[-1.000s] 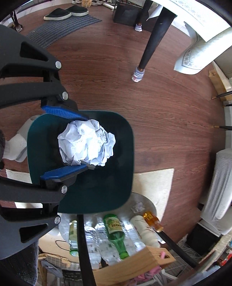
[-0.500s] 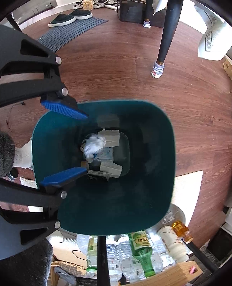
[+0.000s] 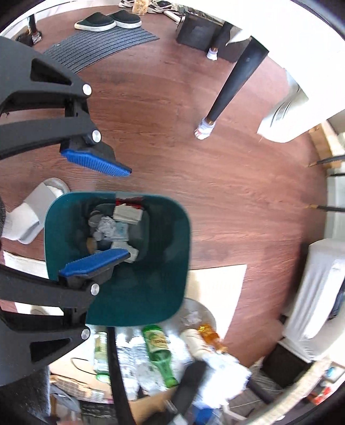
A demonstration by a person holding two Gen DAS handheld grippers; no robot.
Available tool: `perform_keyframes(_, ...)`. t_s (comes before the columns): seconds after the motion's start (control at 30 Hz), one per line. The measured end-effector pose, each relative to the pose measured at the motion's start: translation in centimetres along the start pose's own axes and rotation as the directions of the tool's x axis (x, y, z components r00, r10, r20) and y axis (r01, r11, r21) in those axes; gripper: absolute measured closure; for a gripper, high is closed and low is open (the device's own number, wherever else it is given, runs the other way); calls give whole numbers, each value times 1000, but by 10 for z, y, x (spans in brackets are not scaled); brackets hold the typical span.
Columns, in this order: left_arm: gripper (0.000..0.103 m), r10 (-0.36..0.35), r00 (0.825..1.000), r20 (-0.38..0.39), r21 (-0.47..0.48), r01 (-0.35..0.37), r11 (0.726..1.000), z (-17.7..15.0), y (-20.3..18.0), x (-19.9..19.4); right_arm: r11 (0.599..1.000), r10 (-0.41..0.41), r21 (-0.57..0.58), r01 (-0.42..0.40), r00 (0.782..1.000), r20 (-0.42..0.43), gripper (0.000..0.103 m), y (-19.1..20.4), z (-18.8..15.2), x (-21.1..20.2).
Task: Collect trash
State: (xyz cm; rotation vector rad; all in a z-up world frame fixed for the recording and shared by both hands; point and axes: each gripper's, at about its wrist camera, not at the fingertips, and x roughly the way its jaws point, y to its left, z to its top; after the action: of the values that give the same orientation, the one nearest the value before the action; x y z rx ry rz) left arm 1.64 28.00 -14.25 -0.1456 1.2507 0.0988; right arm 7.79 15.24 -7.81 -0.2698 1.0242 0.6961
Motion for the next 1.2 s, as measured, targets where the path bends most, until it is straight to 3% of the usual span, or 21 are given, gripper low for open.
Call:
perform_keyframes(0.2, 55, -9, 994, 113, -58, 15, 998, 8, 18, -41, 1000, 2, 8, -2, 998, -64, 54, 3, -8, 26)
perform_keyframes(0.4, 65, -31, 970, 240, -85, 53, 995, 16, 22, -82, 1000, 4, -3, -4, 991, -132, 54, 10, -17, 51)
perform_keyframes(0.5, 71, -64, 953, 297, -81, 92, 993, 20, 19, -100, 1000, 0, -12, -2, 985, -172, 54, 12, -24, 61)
perform_keyframes(0.8, 75, -92, 898, 430, -65, 132, 989, 23, -6, -142, 993, -30, -122, -6, 956, -290, 52, 31, -54, 83)
perform_keyframes(1.03, 75, -131, 833, 538, -41, 181, 983, 27, -29, -179, 976, -76, -219, 2, 942, -327, 40, 43, -76, 80)
perform_keyframes(1.2, 75, -149, 812, 565, -59, 220, 974, 31, -35, -189, 962, -82, -275, -6, 948, -307, 40, 53, -83, 67)
